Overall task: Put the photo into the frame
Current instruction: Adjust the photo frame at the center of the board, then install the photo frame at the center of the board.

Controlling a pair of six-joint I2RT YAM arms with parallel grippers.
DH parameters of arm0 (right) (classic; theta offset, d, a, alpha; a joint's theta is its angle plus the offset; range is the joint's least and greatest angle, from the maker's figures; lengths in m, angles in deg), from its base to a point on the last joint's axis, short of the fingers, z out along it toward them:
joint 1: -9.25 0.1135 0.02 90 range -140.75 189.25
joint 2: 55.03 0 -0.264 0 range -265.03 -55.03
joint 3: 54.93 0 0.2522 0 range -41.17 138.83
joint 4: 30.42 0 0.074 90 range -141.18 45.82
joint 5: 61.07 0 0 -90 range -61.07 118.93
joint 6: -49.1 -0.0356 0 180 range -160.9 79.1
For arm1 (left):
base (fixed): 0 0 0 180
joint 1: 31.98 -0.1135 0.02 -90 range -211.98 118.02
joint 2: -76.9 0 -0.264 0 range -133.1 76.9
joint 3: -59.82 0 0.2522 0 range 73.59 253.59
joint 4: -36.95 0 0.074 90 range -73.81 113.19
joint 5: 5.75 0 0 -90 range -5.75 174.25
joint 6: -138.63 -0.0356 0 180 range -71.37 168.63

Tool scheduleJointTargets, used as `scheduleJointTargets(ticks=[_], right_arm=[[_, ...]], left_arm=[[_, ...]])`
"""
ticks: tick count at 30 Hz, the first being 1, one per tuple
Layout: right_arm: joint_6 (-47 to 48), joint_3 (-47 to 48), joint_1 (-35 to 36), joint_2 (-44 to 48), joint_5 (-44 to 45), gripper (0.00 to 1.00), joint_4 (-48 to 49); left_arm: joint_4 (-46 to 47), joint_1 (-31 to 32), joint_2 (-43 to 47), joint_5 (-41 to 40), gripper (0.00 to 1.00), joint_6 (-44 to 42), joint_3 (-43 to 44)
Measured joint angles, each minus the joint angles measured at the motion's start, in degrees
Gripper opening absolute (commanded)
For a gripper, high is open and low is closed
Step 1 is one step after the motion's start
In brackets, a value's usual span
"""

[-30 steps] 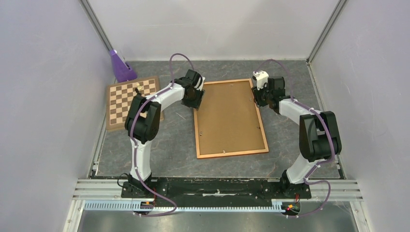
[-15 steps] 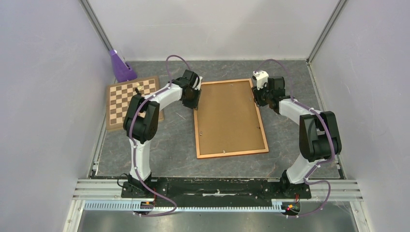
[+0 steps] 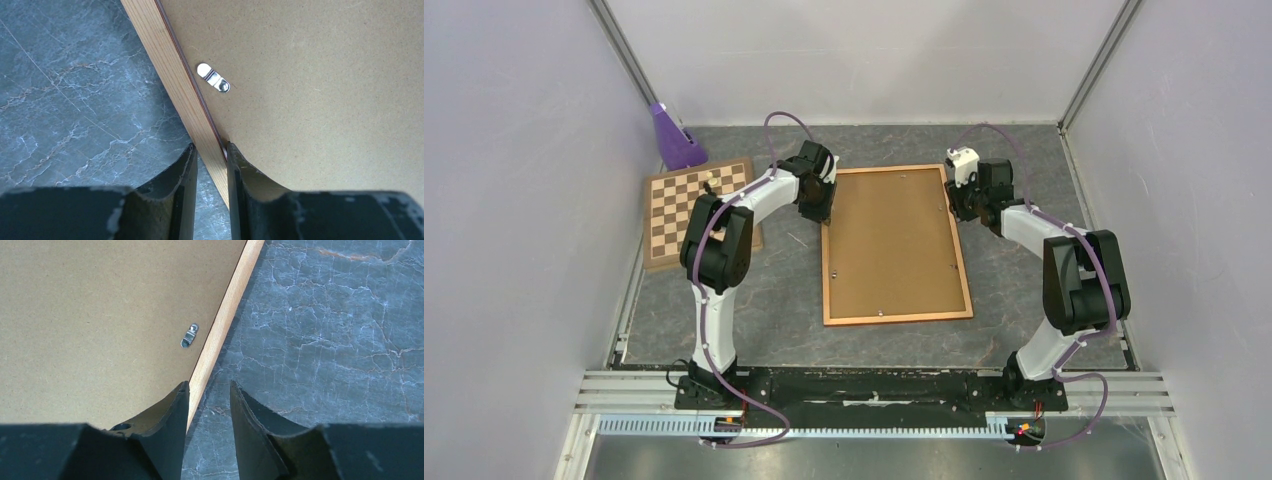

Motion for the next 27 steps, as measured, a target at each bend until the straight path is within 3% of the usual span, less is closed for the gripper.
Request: scheduleJointTargets(ticks=[8, 27], right_arm=[[1.6, 0.13, 1.2, -0.31, 0.72, 0.38, -0.07], [6.75, 9.86, 6.34, -11.13, 7.87, 0.37, -1.01]], left_arm=[[0.02, -0.07, -0.11, 0.63, 0.02, 0.07, 0.04], [0.15, -0.28, -0.13, 1.6, 0.02, 0.07, -0.02]])
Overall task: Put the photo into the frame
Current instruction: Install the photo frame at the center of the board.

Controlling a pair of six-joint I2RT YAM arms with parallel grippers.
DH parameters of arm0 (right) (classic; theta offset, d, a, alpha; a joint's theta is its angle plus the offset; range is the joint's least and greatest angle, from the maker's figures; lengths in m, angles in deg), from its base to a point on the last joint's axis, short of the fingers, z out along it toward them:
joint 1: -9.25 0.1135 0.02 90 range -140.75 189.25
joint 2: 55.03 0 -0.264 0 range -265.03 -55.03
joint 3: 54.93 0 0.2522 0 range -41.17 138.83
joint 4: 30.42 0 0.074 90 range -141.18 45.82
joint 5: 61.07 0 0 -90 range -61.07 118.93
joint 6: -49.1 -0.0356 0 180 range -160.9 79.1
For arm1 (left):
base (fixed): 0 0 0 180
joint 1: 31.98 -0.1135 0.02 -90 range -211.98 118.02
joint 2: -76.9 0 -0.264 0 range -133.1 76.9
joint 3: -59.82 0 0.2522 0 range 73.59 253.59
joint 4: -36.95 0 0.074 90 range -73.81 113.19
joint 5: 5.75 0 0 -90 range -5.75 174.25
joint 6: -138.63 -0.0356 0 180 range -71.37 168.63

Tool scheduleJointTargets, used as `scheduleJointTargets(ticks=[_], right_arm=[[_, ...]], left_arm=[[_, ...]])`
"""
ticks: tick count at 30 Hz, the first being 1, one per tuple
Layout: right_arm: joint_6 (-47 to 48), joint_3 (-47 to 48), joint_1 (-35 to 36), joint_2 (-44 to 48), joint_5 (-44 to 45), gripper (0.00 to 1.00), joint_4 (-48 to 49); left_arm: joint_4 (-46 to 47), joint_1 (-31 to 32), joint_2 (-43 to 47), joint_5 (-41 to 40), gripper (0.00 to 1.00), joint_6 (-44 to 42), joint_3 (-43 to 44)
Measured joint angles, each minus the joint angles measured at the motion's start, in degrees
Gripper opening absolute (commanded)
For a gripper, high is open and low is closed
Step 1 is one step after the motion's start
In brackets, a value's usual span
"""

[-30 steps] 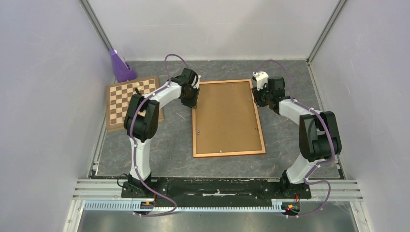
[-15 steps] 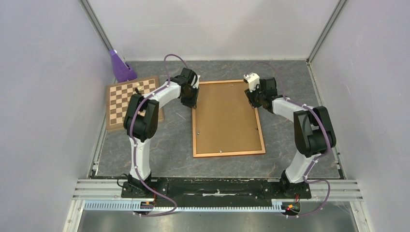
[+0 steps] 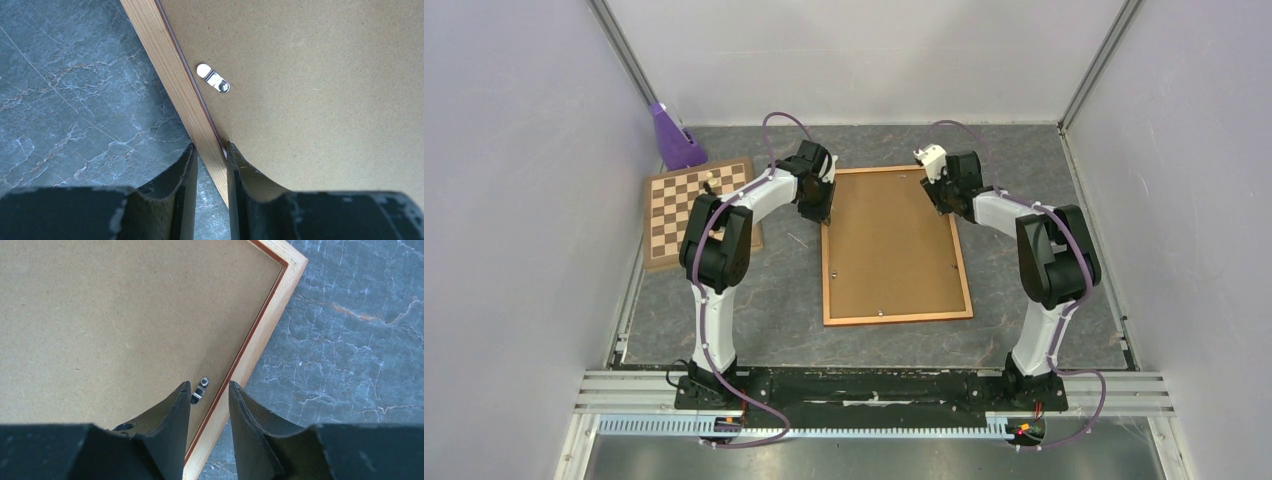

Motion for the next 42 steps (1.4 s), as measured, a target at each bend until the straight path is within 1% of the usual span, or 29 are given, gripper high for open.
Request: scheduleJointTargets(ticks=[20, 42], right_arm=[[3.52, 0.68, 1.33, -1.14, 5.84, 0.36, -0.11], [3.91, 0.0, 2.21, -2.05, 6.75, 0.35, 0.63]], left_arm=[[0.04, 0.0, 0.0, 0.07, 0.02, 0.0, -0.04], [0.07, -0.04, 0.0, 0.31, 0.02, 0.0, -0.04]])
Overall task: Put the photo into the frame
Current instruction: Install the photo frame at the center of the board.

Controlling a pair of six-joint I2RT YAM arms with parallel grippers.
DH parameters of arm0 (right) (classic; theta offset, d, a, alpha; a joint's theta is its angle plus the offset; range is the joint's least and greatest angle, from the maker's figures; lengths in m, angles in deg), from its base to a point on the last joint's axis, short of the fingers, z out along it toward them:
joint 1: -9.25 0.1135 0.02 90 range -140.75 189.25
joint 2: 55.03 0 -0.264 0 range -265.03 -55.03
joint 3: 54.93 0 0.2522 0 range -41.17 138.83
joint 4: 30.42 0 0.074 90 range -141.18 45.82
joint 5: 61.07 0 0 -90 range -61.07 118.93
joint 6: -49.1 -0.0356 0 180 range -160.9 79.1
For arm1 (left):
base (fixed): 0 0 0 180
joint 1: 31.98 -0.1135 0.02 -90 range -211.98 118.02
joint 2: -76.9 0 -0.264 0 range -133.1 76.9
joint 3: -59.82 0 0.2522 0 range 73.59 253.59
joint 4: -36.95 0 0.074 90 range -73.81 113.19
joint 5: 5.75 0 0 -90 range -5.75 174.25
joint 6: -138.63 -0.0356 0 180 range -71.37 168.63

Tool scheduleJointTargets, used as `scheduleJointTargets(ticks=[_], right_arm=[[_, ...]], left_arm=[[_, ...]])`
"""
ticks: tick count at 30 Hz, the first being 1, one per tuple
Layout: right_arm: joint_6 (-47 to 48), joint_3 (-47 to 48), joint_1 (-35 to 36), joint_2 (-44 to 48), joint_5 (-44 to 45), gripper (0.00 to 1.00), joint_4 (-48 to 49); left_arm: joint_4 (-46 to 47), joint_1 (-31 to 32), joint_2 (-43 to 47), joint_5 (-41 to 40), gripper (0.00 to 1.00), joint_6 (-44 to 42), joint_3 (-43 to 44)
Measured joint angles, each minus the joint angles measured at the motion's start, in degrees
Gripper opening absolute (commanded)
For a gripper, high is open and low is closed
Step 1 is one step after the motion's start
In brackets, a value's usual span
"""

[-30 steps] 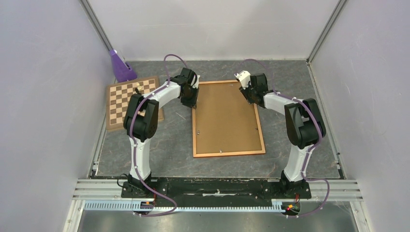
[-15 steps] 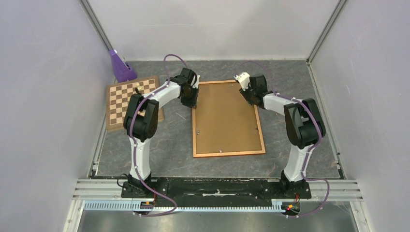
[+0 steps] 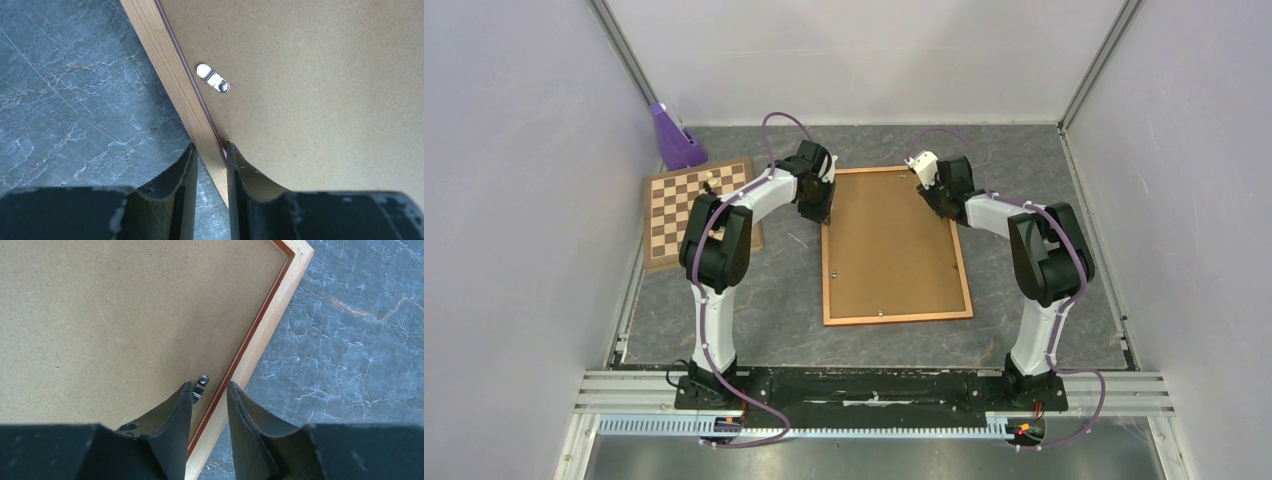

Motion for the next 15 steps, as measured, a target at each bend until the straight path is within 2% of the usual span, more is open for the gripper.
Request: scheduleJointTargets(ticks=[15], right_arm=[[2.45, -1.95, 0.76, 0.24, 2.54, 0.33, 3.08]], left_arm=[[0.11, -0.04, 0.0, 0.11, 0.02, 0.0, -0.11]])
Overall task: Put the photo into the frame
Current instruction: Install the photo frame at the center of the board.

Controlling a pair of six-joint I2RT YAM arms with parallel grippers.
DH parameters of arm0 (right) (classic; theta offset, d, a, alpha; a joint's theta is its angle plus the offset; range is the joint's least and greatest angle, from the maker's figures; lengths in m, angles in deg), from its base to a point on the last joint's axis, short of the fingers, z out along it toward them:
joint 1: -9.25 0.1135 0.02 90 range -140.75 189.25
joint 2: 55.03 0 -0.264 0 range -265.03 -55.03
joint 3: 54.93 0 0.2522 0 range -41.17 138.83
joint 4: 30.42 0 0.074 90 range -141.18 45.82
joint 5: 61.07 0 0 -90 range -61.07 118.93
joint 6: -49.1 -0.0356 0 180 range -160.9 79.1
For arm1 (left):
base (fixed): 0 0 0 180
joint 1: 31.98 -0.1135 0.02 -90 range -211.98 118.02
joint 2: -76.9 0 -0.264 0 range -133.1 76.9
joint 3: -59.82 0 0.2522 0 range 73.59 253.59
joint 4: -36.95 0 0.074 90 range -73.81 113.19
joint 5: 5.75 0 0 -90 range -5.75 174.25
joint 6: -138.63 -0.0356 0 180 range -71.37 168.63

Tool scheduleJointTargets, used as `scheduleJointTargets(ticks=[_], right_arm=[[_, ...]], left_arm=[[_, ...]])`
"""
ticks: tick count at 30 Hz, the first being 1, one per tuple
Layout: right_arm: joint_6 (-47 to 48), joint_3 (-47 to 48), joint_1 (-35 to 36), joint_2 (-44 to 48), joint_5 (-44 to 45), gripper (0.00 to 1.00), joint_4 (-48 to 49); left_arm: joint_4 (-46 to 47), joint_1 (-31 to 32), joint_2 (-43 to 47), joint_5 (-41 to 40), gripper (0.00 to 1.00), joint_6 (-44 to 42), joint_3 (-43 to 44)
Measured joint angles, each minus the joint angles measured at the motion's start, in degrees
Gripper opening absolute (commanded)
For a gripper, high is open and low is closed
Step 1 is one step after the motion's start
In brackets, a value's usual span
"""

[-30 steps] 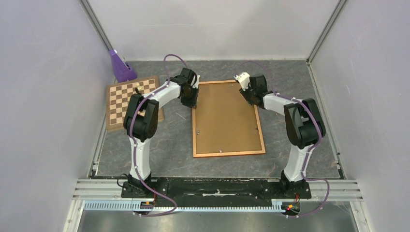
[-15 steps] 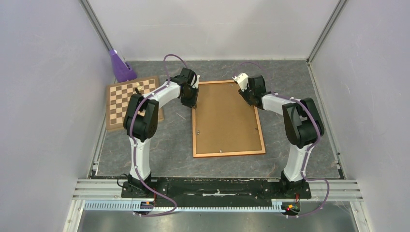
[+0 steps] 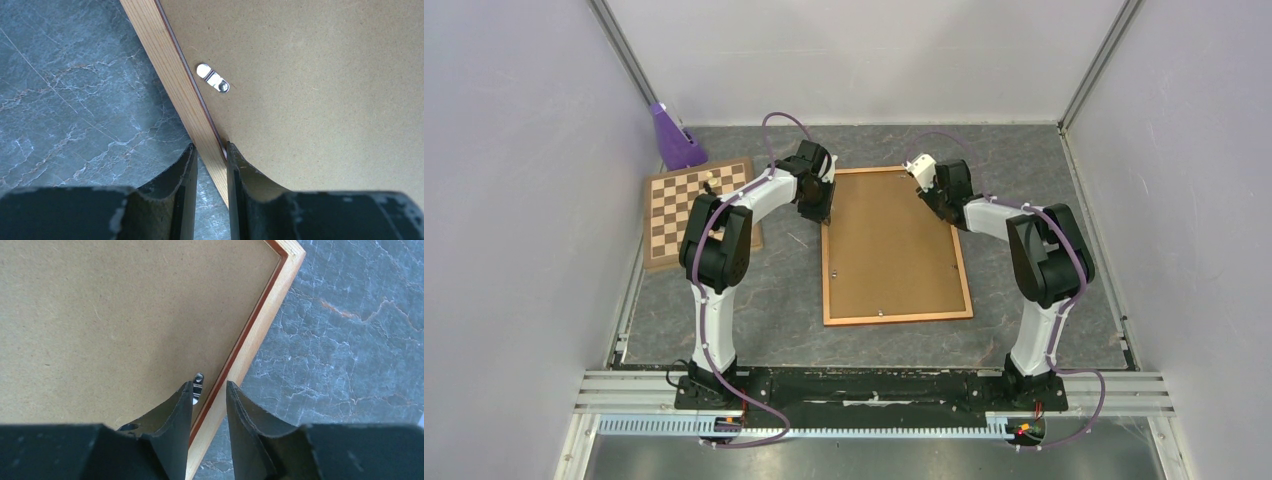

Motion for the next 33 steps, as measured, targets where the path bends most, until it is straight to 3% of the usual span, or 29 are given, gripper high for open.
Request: scheduleJointTargets(ticks=[33], right_arm=[[3.02, 1.55, -0.04, -1.01, 4.68, 0.32, -1.44]], left_arm=[[1.16, 0.11, 0.0, 0.07, 0.02, -0.7, -0.22]])
